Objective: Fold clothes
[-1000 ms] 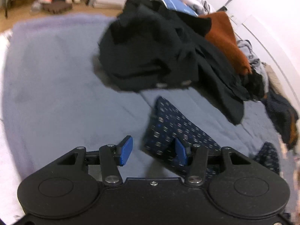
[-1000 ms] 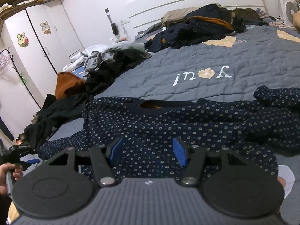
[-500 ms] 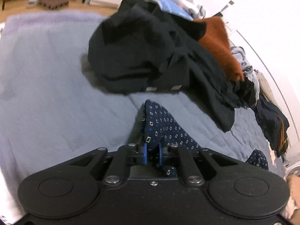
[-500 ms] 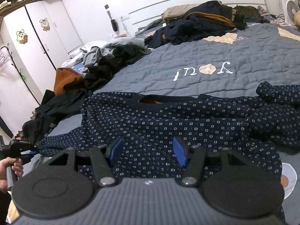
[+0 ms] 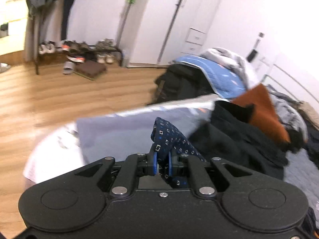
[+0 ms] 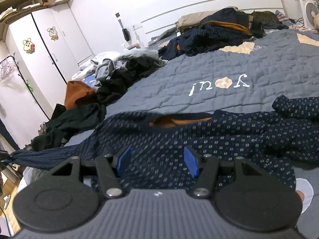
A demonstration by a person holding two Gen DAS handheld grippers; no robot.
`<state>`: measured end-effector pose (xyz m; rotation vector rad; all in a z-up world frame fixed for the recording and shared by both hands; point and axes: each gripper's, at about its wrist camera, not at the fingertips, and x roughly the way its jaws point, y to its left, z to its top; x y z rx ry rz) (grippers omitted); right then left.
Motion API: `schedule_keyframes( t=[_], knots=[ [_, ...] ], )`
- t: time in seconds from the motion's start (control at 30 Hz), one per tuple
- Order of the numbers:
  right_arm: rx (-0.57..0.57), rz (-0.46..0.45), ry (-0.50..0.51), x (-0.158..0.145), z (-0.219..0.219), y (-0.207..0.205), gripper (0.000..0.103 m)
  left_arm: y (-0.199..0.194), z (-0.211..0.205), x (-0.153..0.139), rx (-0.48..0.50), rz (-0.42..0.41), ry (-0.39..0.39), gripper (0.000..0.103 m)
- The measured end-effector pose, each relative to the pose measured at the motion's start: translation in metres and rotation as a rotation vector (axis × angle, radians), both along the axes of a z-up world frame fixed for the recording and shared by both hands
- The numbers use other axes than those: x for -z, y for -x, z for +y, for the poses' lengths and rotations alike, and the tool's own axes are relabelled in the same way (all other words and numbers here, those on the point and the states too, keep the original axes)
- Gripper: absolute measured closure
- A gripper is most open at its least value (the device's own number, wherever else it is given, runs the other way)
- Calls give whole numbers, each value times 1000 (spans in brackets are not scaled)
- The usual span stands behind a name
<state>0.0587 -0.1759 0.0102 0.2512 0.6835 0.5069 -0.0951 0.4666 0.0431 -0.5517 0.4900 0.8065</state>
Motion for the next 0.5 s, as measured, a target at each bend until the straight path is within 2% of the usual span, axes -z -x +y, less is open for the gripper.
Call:
schedule_keyframes(
  t=[0.03,0.13,0.2,0.27,0.33,0.4,0.43,0.5],
  knots=[
    [3,-2,-1,-1,-1,0,45,0,5,-1,-10,15,-5,92],
    [15,-8,1,-3,-9,9,45,-5,4,0,29,46,53,87],
    [23,-11,3,-4,-15,16,45,-5,-14,-8,82,47,15,83],
    [31,-14,6,-5,-21,23,45,-6,-40,-19,141,46,-39,74],
    [40,-17,9,-6,-27,30,45,-4,-73,-32,247,14,-64,73],
    [48,-20,11,-6,-32,37,45,-1,-115,-42,362,-13,-83,66],
    [52,-22,12,-7,-35,41,45,0,-137,-47,418,-28,-92,59],
    [60,-25,15,-8,-41,48,45,7,-183,-49,530,-53,-113,56]
  ],
)
